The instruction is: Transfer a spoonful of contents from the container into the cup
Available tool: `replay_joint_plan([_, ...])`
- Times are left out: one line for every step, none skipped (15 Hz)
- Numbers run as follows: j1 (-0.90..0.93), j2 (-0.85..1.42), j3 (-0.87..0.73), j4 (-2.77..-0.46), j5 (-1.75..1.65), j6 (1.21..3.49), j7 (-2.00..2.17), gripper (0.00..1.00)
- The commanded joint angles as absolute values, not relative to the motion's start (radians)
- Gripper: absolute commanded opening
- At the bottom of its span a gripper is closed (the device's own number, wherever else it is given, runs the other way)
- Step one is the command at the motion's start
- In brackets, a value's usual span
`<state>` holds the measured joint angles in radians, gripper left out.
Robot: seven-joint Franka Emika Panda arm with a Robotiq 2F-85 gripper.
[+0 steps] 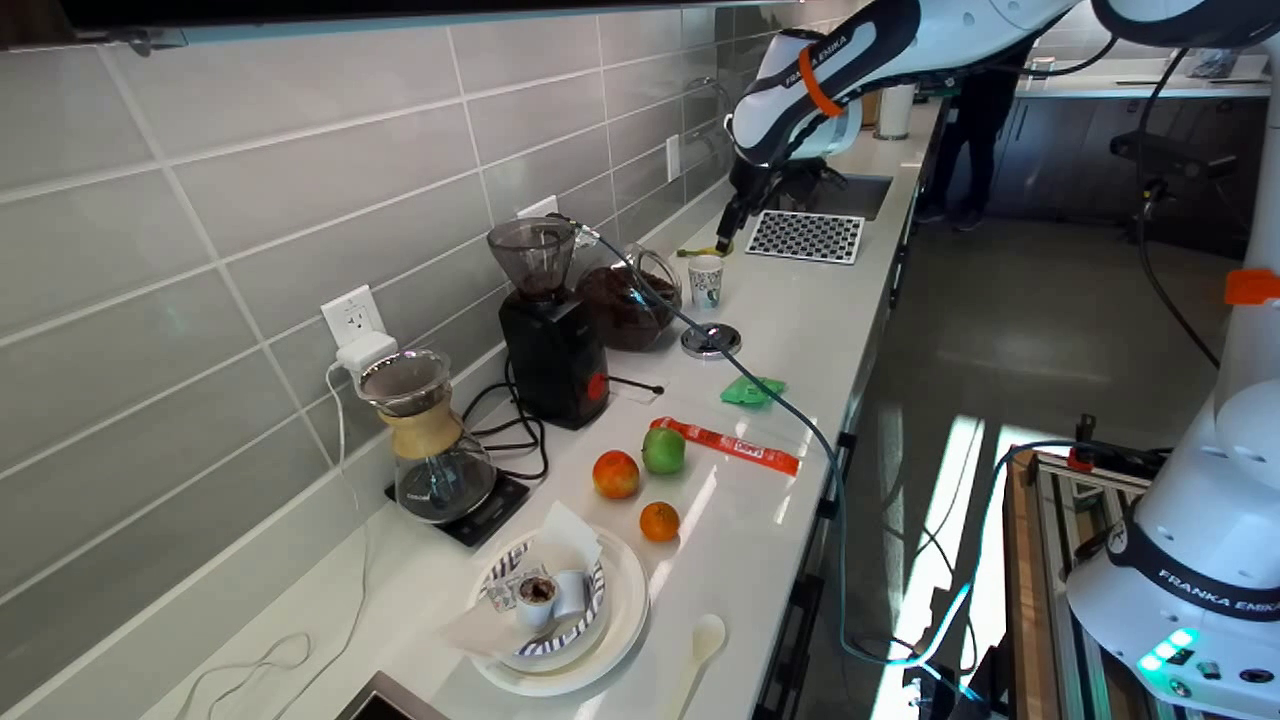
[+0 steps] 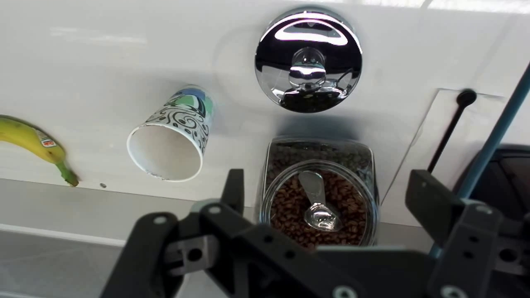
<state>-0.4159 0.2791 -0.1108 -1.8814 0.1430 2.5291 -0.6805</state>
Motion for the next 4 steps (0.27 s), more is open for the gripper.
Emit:
replay_joint_plan([-0.403,0.277,-0.124,-1.884,0.148,2.527,-0.682,1.0])
replay_joint_plan([-0.403,0.277,-0.124,-1.885,0.148,2.528,-0.683,1.0])
replay_joint_plan([-0.403,0.277,-0.124,-1.886,0.149,2.528,-0.683,1.0])
replay_joint_plan([-0.403,0.277,-0.124,-1.886,0.149,2.528,-0.683,1.0])
